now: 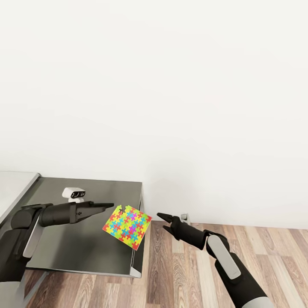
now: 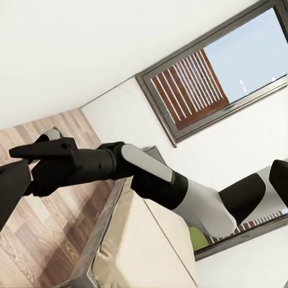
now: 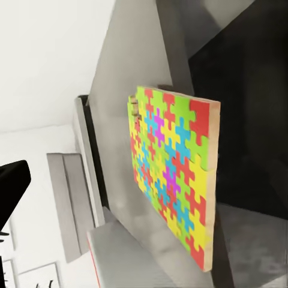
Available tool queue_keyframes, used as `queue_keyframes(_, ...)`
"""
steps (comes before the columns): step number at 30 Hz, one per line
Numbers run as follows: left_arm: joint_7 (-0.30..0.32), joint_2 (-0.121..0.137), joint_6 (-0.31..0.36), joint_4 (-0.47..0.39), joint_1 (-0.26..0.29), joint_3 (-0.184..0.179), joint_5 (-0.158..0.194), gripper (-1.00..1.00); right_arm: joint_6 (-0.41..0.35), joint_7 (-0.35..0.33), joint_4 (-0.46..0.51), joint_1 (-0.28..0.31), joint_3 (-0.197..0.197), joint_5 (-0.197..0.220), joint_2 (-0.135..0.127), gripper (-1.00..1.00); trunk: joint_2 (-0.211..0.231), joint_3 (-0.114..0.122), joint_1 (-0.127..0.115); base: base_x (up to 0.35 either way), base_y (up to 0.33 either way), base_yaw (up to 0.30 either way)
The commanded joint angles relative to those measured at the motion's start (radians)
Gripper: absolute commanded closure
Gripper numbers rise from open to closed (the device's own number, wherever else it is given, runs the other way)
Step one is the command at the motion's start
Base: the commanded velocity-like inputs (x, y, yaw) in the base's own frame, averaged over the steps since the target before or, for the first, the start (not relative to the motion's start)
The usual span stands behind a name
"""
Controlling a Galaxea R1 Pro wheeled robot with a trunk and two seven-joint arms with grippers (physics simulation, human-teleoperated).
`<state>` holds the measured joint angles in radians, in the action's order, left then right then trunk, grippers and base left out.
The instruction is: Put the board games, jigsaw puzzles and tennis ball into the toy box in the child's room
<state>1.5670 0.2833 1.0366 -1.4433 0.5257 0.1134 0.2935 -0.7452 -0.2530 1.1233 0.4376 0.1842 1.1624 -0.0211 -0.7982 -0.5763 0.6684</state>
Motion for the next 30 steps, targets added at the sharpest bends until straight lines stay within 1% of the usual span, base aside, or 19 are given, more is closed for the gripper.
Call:
queue_keyframes(1, 0.004, 0.000, 0.011, 0.000, 0.000, 0.000, 0.000, -1.00, -0.002, -0.003, -0.001, 0.001, -0.001, -0.002, -0.002, -1.00, -0.001, -0.001, 0.000, 0.000, 0.000, 0.000)
queue_keyframes(4, 0.004, 0.000, 0.011, 0.000, 0.000, 0.001, 0.000, -1.00, -0.001, -0.002, -0.003, 0.001, -0.002, -0.001, -0.003, -1.00, -0.001, -0.001, 0.000, 0.000, 0.000, 0.000)
queue_keyframes(12, 0.004, 0.000, 0.011, 0.000, 0.000, 0.002, 0.000, -1.00, 0.001, 0.002, -0.005, 0.002, -0.004, -0.002, -0.004, -1.00, -0.057, -0.026, 0.031, 0.000, 0.000, 0.000)
queue_keyframes(17, 0.004, 0.000, 0.011, 0.000, 0.000, 0.000, 0.000, -1.00, 0.001, 0.000, -0.016, 0.022, -0.004, -0.002, -0.004, -1.00, -0.092, -0.042, 0.050, 0.000, 0.000, 0.000)
queue_keyframes(24, 0.004, 0.000, 0.011, -0.001, 0.000, -0.004, 0.000, -1.00, 0.005, -0.008, -0.022, 0.027, -0.001, -0.004, -0.002, -1.00, -0.141, -0.064, 0.077, 0.000, 0.000, 0.000)
queue_keyframes(30, 0.004, 0.003, 0.011, -0.020, 0.000, -0.005, 0.000, -1.00, 0.008, -0.010, -0.022, 0.027, 0.005, -0.004, -0.003, -1.00, -0.183, -0.082, 0.100, 0.000, 0.000, 0.000)
